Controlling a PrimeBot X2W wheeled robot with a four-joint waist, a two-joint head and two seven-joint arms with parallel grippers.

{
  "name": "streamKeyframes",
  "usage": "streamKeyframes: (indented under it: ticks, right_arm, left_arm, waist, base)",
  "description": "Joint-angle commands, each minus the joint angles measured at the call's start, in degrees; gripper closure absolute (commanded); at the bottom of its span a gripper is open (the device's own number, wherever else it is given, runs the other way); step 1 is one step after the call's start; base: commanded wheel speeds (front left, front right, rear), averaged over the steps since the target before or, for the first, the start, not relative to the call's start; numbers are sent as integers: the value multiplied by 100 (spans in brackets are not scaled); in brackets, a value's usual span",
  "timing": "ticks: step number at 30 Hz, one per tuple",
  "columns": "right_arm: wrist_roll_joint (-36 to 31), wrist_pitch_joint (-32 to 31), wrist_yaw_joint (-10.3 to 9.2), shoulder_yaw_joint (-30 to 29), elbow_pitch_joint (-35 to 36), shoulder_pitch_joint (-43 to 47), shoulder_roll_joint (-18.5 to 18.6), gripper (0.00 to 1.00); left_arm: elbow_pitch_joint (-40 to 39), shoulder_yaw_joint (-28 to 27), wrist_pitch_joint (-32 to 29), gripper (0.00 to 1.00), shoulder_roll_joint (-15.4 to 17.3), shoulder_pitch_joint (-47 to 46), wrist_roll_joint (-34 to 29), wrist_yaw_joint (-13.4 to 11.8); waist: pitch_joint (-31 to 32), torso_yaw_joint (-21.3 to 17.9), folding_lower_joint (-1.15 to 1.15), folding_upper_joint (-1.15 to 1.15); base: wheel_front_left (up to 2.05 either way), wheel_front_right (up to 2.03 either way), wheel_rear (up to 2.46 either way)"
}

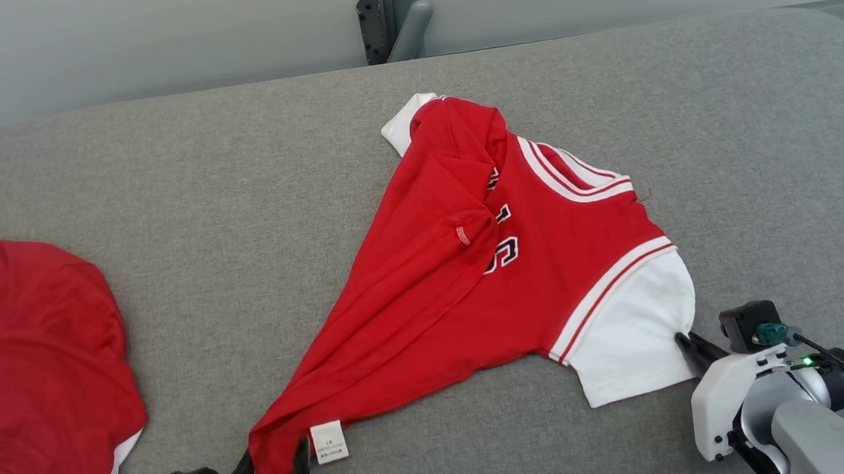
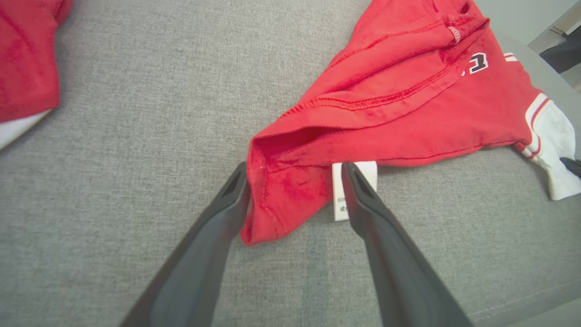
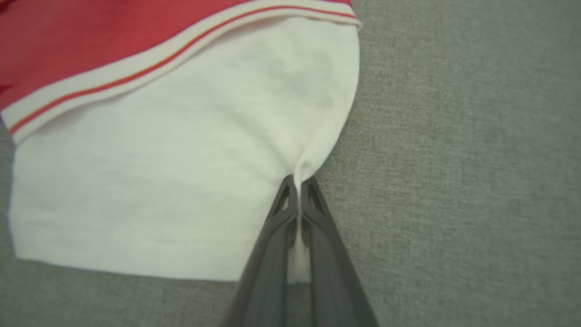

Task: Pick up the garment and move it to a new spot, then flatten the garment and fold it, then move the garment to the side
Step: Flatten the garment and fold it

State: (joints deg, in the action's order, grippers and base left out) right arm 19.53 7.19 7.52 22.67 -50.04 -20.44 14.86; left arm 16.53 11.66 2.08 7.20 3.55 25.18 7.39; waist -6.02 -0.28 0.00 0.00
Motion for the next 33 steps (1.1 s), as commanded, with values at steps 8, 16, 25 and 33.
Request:
streamKeyframes:
  ticks: [8,16,25,33]
  right_arm:
    - [805,-127,0,402,280,108,-80,100]
    - [3476,-444,-6,245,3150,306,1475,100]
    - [5415,-724,-3,-1739,5863,444,3411,100]
    - [5749,-1380,-4,-2527,5877,-1190,3685,100]
  left_arm:
    - [-22,212,-86,100,184,-157,461,14]
    - [-1845,460,-602,100,878,7,1919,14]
    - [-4194,139,-1290,100,1786,-349,3124,15]
    - [-4313,-12,-2382,100,2002,-2442,3862,-293]
  waist:
    - [11,-83,0,0]
    - [55,-236,0,0]
    - [-79,-323,0,0]
    - [-954,-329,0,0]
  base:
    - [0,0,0]
    - [0,0,0]
    - [0,0,0]
    - [0,0,0]
